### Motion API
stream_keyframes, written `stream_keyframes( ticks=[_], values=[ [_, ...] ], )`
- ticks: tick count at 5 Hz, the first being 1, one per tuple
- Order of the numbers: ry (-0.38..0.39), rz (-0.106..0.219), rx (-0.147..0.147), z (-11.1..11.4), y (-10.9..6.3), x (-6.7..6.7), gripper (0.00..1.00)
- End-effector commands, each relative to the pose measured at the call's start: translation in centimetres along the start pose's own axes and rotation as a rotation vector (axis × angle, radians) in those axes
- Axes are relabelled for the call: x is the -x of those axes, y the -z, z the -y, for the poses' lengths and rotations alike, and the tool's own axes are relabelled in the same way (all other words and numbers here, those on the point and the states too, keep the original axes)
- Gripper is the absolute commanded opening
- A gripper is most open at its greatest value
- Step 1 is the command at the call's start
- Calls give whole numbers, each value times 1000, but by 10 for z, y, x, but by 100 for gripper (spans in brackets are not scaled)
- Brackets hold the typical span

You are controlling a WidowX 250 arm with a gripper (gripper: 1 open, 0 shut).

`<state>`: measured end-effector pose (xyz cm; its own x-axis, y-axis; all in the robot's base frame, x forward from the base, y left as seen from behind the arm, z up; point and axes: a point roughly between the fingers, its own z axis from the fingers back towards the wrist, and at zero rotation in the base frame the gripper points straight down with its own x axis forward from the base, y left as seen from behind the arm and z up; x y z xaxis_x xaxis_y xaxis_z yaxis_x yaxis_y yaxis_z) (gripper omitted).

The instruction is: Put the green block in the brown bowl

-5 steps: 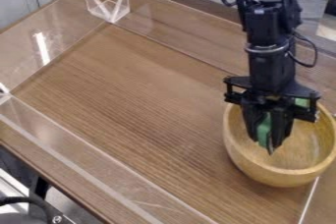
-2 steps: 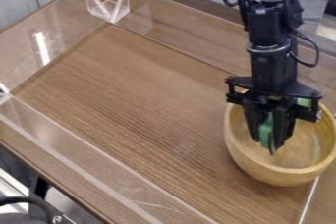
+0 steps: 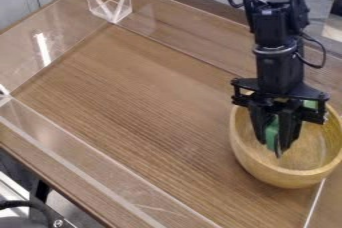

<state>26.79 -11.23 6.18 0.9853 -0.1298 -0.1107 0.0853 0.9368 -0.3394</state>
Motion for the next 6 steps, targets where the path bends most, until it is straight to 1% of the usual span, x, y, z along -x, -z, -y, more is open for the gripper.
stream_keyframes(
  ticks=[1,6],
  values=[
    [34,56,11,6,-14,-11,0],
    [41,52,22,5,-15,-13,0]
  ],
)
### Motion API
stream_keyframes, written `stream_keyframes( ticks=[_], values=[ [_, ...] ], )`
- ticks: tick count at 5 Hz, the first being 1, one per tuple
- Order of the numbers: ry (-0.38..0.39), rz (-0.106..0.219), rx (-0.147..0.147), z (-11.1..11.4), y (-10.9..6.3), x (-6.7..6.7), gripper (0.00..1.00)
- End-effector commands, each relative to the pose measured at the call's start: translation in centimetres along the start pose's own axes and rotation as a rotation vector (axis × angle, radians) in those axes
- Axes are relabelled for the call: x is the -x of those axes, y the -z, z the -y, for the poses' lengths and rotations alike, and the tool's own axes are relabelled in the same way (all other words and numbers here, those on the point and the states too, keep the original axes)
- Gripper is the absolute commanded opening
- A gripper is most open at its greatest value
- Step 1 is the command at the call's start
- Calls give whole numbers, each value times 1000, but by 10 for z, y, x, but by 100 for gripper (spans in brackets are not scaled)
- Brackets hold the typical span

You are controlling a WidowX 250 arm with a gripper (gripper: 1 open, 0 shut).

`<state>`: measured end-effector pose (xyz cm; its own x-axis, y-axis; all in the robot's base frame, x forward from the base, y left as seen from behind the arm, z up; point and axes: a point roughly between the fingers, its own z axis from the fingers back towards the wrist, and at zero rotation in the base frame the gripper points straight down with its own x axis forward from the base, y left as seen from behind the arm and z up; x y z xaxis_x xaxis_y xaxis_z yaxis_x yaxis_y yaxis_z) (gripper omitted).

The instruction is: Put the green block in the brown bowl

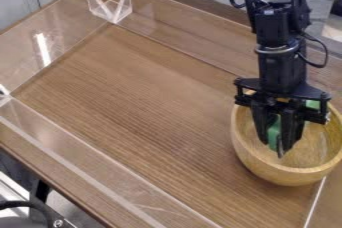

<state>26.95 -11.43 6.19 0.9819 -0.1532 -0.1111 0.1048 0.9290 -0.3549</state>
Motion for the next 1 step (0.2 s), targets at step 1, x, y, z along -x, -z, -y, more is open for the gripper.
stream_keyframes(
  ticks=[1],
  values=[
    [21,59,10,3,-16,-12,0]
  ],
)
